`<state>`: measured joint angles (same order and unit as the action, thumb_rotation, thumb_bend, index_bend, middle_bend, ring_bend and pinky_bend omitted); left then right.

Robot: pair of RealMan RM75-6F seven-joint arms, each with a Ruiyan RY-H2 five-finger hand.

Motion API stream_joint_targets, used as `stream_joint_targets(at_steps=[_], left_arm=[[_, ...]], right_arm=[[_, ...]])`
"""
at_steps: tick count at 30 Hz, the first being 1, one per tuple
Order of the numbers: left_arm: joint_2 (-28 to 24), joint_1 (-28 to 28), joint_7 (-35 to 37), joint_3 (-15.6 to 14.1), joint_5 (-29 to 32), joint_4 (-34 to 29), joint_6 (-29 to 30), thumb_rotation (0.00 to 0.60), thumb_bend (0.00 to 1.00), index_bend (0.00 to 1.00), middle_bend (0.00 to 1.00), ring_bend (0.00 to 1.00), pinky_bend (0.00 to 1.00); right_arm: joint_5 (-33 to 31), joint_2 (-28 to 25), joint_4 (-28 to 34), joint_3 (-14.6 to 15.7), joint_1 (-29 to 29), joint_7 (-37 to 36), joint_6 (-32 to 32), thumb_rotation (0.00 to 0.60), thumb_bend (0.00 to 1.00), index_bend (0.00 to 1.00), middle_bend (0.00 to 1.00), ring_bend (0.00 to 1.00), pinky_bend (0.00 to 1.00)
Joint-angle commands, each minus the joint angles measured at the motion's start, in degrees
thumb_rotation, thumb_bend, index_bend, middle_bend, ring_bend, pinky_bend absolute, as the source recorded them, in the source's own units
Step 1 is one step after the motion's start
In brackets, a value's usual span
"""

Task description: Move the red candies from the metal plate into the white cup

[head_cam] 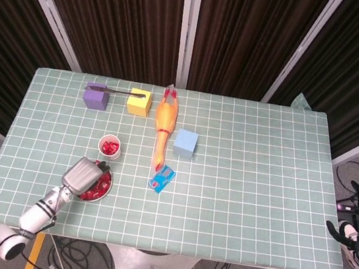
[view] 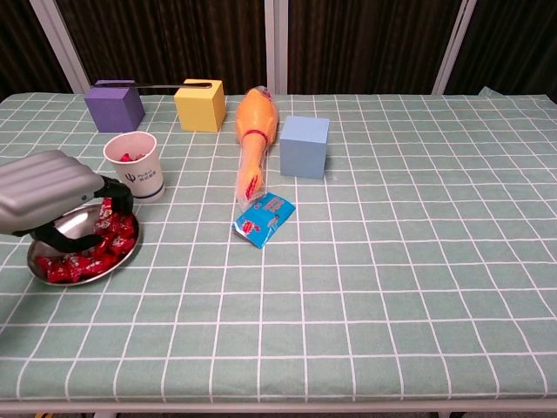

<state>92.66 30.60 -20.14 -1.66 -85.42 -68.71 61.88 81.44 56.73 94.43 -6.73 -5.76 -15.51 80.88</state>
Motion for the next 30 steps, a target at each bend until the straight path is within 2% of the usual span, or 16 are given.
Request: stream_joint_targets(at_steps=[1,9,19,25,30], left_arm=[[-0.3,0.1,-0.7,0.1,0.8,-0.5,-1.0,0.600,0.35,0.42,0.47,0.88,1.00],[-1.7,-0.7,-2.0,0.1,2.1,-3.1,-1.3,0.600,0.35,0.43,0.47,0.88,1.00],[0.3,-0.2,-1.8,0.6,2.5,0.1,-2.4,0.600,0.34,0.42,0.47,0.88,1.00],[1.3,-0.1,-0.6,0.6,1.7,1.8,-2.0,0.600,0.34,0.52,0.51,0.89,1.00],[1.9,-0.1,0.8,0.5,1.0,3.0,-1.6,0.600,0.34,0.55,0.55,0.90,1.00]], right_arm=[[0.0,0.0,0.0,0.0,0.0,0.0,0.0,0.600,0.15,0.01,0.10,0.02,0.39],[-0.2,0.0,-0.2,0.0,-0.1,-0.2,-0.2,0.600,0.15,0.01,0.10,0.02,0.39],[-0.3,0.1,-0.4,-0.1,-0.3,-0.3,-0.6,0.600,0.16,0.01,0.10,0.02,0.39],[-0.3,0.1,-0.4,-0.1,-0.4,-0.3,-0.7,0.600,0.16,0.01,0.10,0.02,0.39],[-0.4,0.0,-0.2,-0.1,-0.2,-0.1,-0.5,0.600,0.16,0.01,0.10,0.02,0.39]])
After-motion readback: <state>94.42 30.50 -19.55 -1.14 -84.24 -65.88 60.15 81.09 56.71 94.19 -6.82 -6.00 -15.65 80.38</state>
